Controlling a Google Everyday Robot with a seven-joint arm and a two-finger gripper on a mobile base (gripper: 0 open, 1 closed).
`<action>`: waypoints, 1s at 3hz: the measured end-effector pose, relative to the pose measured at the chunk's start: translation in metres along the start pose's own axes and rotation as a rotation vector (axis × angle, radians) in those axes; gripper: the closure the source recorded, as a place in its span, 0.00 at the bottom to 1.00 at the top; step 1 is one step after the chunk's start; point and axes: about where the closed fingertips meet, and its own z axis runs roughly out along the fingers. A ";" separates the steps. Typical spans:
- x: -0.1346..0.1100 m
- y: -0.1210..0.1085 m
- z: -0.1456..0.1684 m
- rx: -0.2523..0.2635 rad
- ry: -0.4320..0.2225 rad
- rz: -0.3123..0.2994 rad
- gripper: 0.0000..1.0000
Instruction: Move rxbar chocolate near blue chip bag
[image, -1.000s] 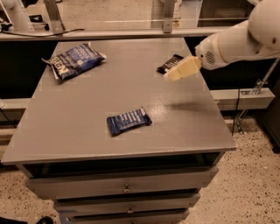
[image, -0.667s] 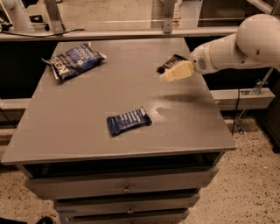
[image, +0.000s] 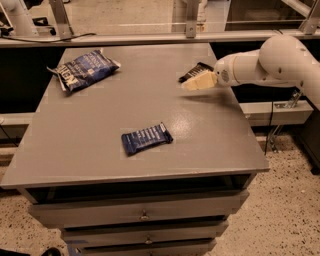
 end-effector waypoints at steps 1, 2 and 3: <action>-0.003 -0.012 0.015 0.013 -0.032 0.003 0.00; -0.002 -0.012 0.029 0.004 -0.041 0.009 0.19; -0.003 -0.014 0.032 0.003 -0.043 0.016 0.41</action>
Offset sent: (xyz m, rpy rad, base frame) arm 0.0381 0.0114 -0.0175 0.0477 -0.0320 -0.0080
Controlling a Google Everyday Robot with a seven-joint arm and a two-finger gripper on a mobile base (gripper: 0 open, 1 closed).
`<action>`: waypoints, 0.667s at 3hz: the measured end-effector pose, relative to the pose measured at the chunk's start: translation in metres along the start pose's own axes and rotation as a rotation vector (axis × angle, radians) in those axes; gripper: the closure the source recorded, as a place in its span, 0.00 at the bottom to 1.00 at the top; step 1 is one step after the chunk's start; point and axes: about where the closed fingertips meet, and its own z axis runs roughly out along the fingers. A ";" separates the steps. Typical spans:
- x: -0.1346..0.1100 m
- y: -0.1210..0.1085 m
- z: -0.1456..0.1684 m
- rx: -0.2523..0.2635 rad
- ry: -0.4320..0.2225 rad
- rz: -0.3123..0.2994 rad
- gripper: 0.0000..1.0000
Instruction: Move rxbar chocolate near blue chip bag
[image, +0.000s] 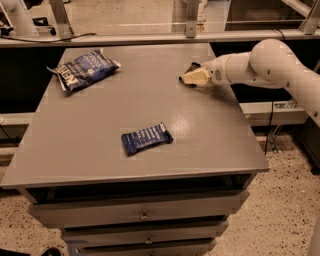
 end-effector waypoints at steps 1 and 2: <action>-0.003 -0.001 -0.005 0.001 -0.008 -0.003 0.65; -0.012 0.010 -0.015 -0.019 -0.023 -0.019 0.89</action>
Offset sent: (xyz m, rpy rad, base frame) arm -0.0279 0.0021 0.0353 0.0152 -0.0455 0.0510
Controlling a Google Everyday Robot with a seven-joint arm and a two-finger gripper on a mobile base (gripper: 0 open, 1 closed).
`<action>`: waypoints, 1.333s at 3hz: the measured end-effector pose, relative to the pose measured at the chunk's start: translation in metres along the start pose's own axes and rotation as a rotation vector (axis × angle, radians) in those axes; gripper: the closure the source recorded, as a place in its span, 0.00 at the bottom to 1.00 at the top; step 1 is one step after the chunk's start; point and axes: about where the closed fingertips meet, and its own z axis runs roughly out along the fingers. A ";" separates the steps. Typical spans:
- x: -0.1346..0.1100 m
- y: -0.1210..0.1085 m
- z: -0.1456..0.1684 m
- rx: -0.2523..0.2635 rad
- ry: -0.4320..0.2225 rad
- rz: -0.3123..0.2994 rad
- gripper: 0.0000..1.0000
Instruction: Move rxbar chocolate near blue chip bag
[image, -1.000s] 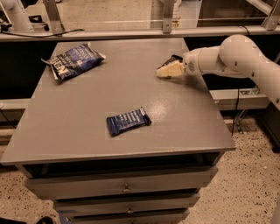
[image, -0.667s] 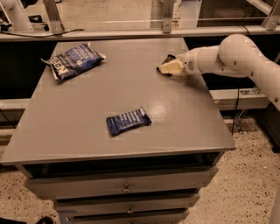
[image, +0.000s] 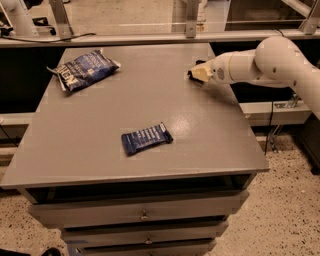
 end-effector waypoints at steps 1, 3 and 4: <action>-0.013 0.020 -0.011 -0.041 -0.025 -0.021 1.00; -0.038 0.062 -0.054 -0.156 -0.078 -0.085 1.00; -0.028 0.107 -0.090 -0.278 -0.071 -0.104 1.00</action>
Offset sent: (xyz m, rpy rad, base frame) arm -0.0663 0.0248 0.0695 0.0351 -0.0835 0.1697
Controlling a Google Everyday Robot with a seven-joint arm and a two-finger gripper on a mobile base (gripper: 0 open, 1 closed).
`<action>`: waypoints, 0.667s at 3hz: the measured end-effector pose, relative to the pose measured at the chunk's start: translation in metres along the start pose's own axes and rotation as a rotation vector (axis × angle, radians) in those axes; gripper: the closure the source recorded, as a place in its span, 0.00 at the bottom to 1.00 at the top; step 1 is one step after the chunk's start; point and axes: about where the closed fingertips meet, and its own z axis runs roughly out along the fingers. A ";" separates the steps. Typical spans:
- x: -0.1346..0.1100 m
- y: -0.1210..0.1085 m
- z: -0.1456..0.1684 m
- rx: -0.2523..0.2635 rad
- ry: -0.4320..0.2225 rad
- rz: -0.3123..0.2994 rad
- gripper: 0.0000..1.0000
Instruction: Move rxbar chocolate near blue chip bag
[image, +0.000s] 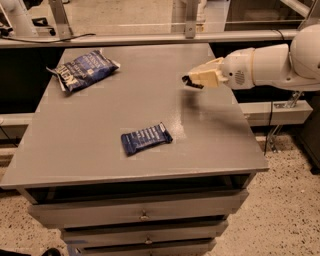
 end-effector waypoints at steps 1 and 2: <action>0.014 0.061 -0.020 -0.127 0.015 -0.017 1.00; 0.026 0.113 -0.034 -0.234 0.013 -0.044 1.00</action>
Offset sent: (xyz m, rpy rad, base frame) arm -0.1866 0.0216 -0.0200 0.0198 0.0673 0.3567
